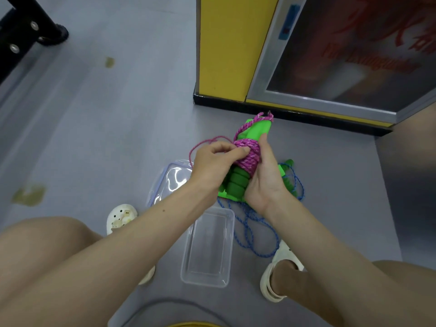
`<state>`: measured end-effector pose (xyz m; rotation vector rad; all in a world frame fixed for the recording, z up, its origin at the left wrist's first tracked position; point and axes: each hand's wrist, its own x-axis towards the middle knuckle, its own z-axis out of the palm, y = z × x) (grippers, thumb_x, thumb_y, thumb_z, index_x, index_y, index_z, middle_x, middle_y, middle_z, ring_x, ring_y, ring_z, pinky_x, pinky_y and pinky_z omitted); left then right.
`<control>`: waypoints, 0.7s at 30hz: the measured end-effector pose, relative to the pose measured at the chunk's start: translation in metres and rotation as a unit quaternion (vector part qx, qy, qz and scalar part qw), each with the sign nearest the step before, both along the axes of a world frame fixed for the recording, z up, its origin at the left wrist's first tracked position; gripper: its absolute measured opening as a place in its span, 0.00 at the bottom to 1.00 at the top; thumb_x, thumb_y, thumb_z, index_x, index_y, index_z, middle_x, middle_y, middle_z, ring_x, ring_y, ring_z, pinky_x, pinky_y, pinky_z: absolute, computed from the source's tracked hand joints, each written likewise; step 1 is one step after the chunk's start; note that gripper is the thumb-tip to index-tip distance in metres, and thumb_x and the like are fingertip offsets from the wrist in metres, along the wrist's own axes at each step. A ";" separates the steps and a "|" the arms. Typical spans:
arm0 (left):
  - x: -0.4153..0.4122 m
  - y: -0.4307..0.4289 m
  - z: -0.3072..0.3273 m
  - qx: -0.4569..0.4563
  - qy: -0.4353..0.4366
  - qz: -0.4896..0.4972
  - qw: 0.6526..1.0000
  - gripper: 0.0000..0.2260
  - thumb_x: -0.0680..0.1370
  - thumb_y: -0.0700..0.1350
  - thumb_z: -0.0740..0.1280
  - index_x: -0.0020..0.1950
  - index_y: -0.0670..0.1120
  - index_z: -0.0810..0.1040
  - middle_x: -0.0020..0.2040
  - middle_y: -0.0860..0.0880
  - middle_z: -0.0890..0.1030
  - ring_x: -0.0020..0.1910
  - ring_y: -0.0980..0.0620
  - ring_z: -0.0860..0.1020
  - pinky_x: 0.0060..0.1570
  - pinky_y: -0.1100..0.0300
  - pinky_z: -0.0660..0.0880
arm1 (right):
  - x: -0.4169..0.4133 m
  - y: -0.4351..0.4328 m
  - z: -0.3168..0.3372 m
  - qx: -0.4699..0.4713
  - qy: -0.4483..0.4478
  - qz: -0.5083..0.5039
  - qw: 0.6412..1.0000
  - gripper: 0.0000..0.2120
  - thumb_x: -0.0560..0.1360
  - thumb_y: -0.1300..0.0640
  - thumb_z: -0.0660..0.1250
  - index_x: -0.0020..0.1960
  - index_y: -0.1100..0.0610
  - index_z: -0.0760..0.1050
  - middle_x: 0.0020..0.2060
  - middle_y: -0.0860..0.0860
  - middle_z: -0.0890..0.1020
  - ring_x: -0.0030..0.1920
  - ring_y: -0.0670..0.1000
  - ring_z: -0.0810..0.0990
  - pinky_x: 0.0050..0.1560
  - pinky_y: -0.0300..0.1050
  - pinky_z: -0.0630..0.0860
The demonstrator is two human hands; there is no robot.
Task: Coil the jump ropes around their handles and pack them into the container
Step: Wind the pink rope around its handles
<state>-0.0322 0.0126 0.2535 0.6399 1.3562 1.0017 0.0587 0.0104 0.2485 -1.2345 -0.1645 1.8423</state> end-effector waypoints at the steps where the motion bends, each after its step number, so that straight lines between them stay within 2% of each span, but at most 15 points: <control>1: 0.000 0.000 -0.001 0.000 -0.009 -0.006 1.000 0.10 0.71 0.40 0.74 0.31 0.47 0.78 0.33 0.49 0.81 0.33 0.51 0.78 0.34 0.62 0.76 | 0.000 0.001 -0.001 0.002 0.003 -0.002 1.000 0.27 0.76 0.36 0.57 0.52 0.58 0.79 0.48 0.58 0.84 0.50 0.57 0.82 0.51 0.54 0.79; 3: 0.001 -0.001 -0.001 0.010 -0.011 -0.011 1.000 0.09 0.72 0.39 0.73 0.32 0.48 0.80 0.34 0.49 0.81 0.34 0.52 0.79 0.33 0.62 0.76 | 0.002 0.001 -0.001 0.008 0.010 -0.013 1.000 0.27 0.76 0.36 0.58 0.56 0.59 0.78 0.52 0.59 0.83 0.52 0.58 0.82 0.52 0.56 0.79; 5: 0.001 -0.001 -0.004 0.013 -0.004 -0.004 1.000 0.09 0.73 0.39 0.72 0.34 0.49 0.81 0.36 0.50 0.82 0.37 0.52 0.79 0.33 0.62 0.74 | 0.005 0.002 0.000 0.006 0.017 -0.020 1.000 0.26 0.76 0.38 0.59 0.54 0.59 0.79 0.49 0.59 0.84 0.49 0.57 0.83 0.50 0.56 0.80; 8: 0.003 -0.003 -0.010 0.016 0.010 0.014 1.000 0.10 0.74 0.40 0.71 0.35 0.51 0.84 0.42 0.50 0.84 0.44 0.50 0.81 0.44 0.56 0.79 | 0.006 0.001 0.000 0.001 0.030 -0.004 1.000 0.24 0.77 0.39 0.59 0.49 0.60 0.79 0.46 0.59 0.84 0.45 0.56 0.84 0.48 0.54 0.80; 9: 0.003 -0.003 -0.012 0.022 0.021 0.017 0.999 0.10 0.74 0.41 0.71 0.36 0.52 0.84 0.46 0.49 0.84 0.47 0.51 0.82 0.49 0.54 0.79 | 0.005 0.000 0.000 -0.005 0.030 0.002 1.000 0.24 0.77 0.39 0.58 0.51 0.60 0.79 0.47 0.60 0.84 0.46 0.56 0.84 0.49 0.54 0.80; 11: 0.003 -0.003 -0.014 0.041 0.059 0.014 0.997 0.08 0.74 0.41 0.71 0.38 0.53 0.84 0.55 0.48 0.79 0.49 0.54 0.80 0.53 0.57 0.78 | 0.003 0.001 -0.001 -0.016 0.026 0.009 1.000 0.25 0.77 0.40 0.58 0.57 0.61 0.77 0.53 0.61 0.82 0.51 0.58 0.82 0.50 0.55 0.79; 14: 0.002 -0.001 -0.012 0.078 0.144 -0.028 0.986 0.04 0.76 0.41 0.69 0.43 0.49 0.81 0.58 0.52 0.72 0.52 0.59 0.75 0.56 0.62 0.74 | 0.000 0.000 -0.003 -0.025 0.026 0.006 0.999 0.27 0.78 0.40 0.59 0.65 0.61 0.73 0.59 0.63 0.79 0.53 0.59 0.82 0.48 0.55 0.81; 17: 0.001 0.000 -0.010 0.086 0.134 -0.046 0.986 0.03 0.76 0.40 0.69 0.44 0.47 0.81 0.53 0.52 0.75 0.52 0.57 0.76 0.55 0.64 0.74 | 0.002 0.002 -0.005 -0.021 0.032 0.005 0.999 0.25 0.78 0.41 0.58 0.64 0.60 0.74 0.55 0.62 0.81 0.47 0.57 0.83 0.45 0.54 0.81; 19: -0.001 0.002 -0.010 0.067 0.086 -0.045 0.993 0.06 0.75 0.37 0.70 0.40 0.47 0.81 0.42 0.55 0.80 0.43 0.56 0.79 0.47 0.65 0.77 | 0.004 0.003 -0.007 -0.011 0.030 0.012 0.999 0.23 0.78 0.42 0.58 0.58 0.59 0.77 0.48 0.59 0.84 0.43 0.56 0.84 0.44 0.54 0.81; 21: -0.002 0.004 -0.010 0.041 0.047 -0.032 0.998 0.09 0.74 0.35 0.69 0.37 0.46 0.81 0.33 0.55 0.81 0.37 0.55 0.79 0.43 0.61 0.78 | 0.005 0.004 -0.007 -0.004 0.023 0.018 1.000 0.21 0.78 0.42 0.58 0.54 0.58 0.78 0.44 0.58 0.84 0.42 0.56 0.84 0.43 0.54 0.81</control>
